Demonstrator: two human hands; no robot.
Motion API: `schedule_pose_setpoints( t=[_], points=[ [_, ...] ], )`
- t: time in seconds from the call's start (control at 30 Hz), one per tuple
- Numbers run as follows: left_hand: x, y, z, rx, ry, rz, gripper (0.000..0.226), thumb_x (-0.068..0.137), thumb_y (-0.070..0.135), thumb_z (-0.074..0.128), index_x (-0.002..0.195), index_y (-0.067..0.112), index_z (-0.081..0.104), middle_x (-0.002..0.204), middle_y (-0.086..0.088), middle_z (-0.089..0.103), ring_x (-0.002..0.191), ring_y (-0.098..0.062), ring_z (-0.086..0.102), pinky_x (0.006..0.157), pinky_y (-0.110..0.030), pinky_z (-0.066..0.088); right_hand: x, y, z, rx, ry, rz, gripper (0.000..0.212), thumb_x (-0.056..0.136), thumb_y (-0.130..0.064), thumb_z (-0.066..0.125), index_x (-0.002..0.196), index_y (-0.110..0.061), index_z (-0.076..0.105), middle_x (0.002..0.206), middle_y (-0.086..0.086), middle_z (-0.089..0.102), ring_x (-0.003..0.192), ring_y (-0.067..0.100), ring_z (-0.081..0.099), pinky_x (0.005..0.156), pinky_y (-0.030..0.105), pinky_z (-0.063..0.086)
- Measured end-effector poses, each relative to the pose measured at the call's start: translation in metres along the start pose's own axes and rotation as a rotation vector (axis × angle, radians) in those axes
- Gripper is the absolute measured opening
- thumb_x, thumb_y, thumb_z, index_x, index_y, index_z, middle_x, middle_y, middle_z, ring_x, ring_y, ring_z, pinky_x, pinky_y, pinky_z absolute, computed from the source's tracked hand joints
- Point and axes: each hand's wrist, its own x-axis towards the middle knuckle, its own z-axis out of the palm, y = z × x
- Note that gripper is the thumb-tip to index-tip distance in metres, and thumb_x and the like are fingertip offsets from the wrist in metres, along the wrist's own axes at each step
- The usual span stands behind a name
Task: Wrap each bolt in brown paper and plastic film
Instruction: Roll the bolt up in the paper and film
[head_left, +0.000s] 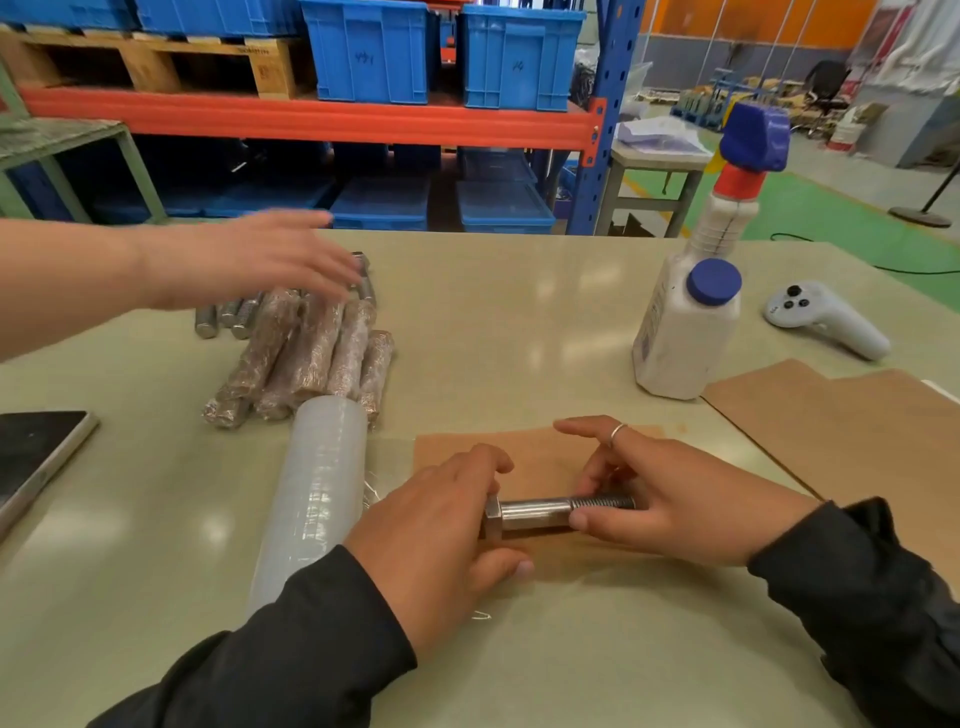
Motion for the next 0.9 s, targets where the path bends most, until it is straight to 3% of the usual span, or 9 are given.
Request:
schedule_pose_setpoints(
  t=[0.07, 0.17, 0.23, 0.37, 0.6, 0.67, 0.73, 0.8, 0.9],
  points=[
    [0.001, 0.001, 0.0, 0.019, 0.022, 0.006, 0.045, 0.084, 0.054, 0.051, 0.122, 0.038, 0.033, 0.116, 0.023, 0.043, 0.106, 0.001, 0.043, 0.083, -0.015, 0.036, -0.003, 0.001, -0.005, 0.13, -0.02, 0.018, 0.083, 0.058, -0.071, 0.059, 0.131, -0.053, 0.023, 0.098, -0.022, 0.062, 0.097, -0.008, 0.054, 0.09, 0.012, 0.04],
    [0.003, 0.002, 0.0, 0.035, 0.051, 0.001, 0.025, 0.089, 0.051, 0.045, 0.109, 0.036, 0.045, 0.105, 0.02, 0.046, 0.099, 0.0, 0.045, 0.075, -0.015, 0.034, -0.012, 0.004, -0.018, 0.197, -0.101, 0.049, 0.078, 0.049, -0.064, 0.071, 0.117, -0.061, 0.034, 0.109, -0.026, 0.055, 0.104, -0.011, 0.052, 0.091, 0.009, 0.04],
    [0.005, 0.003, 0.001, 0.022, 0.078, -0.023, 0.017, 0.091, 0.047, 0.043, 0.102, 0.034, 0.048, 0.099, 0.019, 0.047, 0.094, -0.001, 0.046, 0.073, -0.015, 0.034, -0.016, 0.006, -0.022, 0.16, -0.106, 0.067, 0.061, 0.05, -0.061, 0.075, 0.103, -0.058, 0.047, 0.104, -0.029, 0.058, 0.098, -0.011, 0.055, 0.082, 0.007, 0.043],
    [0.006, 0.005, 0.003, 0.026, 0.134, -0.044, 0.012, 0.095, 0.04, 0.04, 0.096, 0.032, 0.049, 0.093, 0.017, 0.046, 0.086, -0.002, 0.045, 0.07, -0.016, 0.034, -0.009, 0.01, -0.015, 0.083, 0.098, 0.083, 0.011, 0.075, -0.04, 0.071, 0.074, -0.033, 0.062, 0.079, -0.01, 0.066, 0.075, 0.005, 0.059, 0.07, 0.019, 0.046],
    [0.007, 0.01, 0.005, 0.014, 0.241, -0.037, 0.02, 0.096, 0.029, 0.039, 0.115, 0.034, 0.043, 0.097, 0.013, 0.056, 0.091, -0.01, 0.052, 0.073, -0.021, 0.036, 0.005, 0.011, 0.001, 0.057, 0.213, 0.144, 0.009, 0.083, -0.031, 0.067, 0.076, -0.029, 0.062, 0.074, -0.015, 0.057, 0.067, -0.003, 0.052, 0.053, 0.005, 0.04],
    [0.007, 0.012, 0.006, 0.089, 0.193, -0.013, 0.026, 0.092, 0.012, 0.046, 0.106, 0.029, 0.058, 0.091, 0.006, 0.059, 0.086, -0.018, 0.055, 0.073, -0.025, 0.037, 0.007, 0.012, 0.002, 0.055, 0.201, 0.159, 0.01, 0.083, -0.029, 0.067, 0.076, -0.029, 0.061, 0.073, -0.016, 0.054, 0.066, -0.002, 0.05, 0.052, 0.003, 0.04],
    [0.008, 0.013, 0.008, 0.204, 0.182, 0.033, 0.026, 0.072, 0.003, 0.06, 0.082, 0.024, 0.071, 0.073, 0.002, 0.061, 0.067, -0.02, 0.06, 0.064, -0.03, 0.043, 0.008, 0.011, 0.003, 0.047, 0.191, 0.16, 0.012, 0.083, -0.027, 0.068, 0.075, -0.031, 0.06, 0.074, -0.014, 0.054, 0.065, -0.001, 0.049, 0.052, 0.005, 0.04],
    [0.007, 0.011, 0.013, 0.271, 0.276, 0.087, 0.017, 0.06, 0.011, 0.067, 0.069, 0.024, 0.072, 0.062, 0.003, 0.059, 0.057, -0.019, 0.059, 0.065, -0.03, 0.042, 0.008, 0.011, 0.002, 0.062, 0.192, 0.16, 0.014, 0.082, -0.025, 0.069, 0.075, -0.032, 0.059, 0.076, -0.011, 0.056, 0.065, 0.001, 0.05, 0.049, 0.008, 0.041],
    [0.005, 0.012, 0.019, 0.314, 0.348, 0.118, 0.023, 0.068, 0.02, 0.05, 0.063, 0.022, 0.072, 0.069, -0.001, 0.062, 0.067, -0.022, 0.062, 0.079, -0.033, 0.042, 0.009, 0.014, 0.001, -0.006, 0.187, 0.146, 0.014, 0.08, -0.026, 0.071, 0.078, -0.033, 0.058, 0.084, -0.012, 0.056, 0.075, -0.001, 0.05, 0.06, 0.008, 0.038]
  ],
)
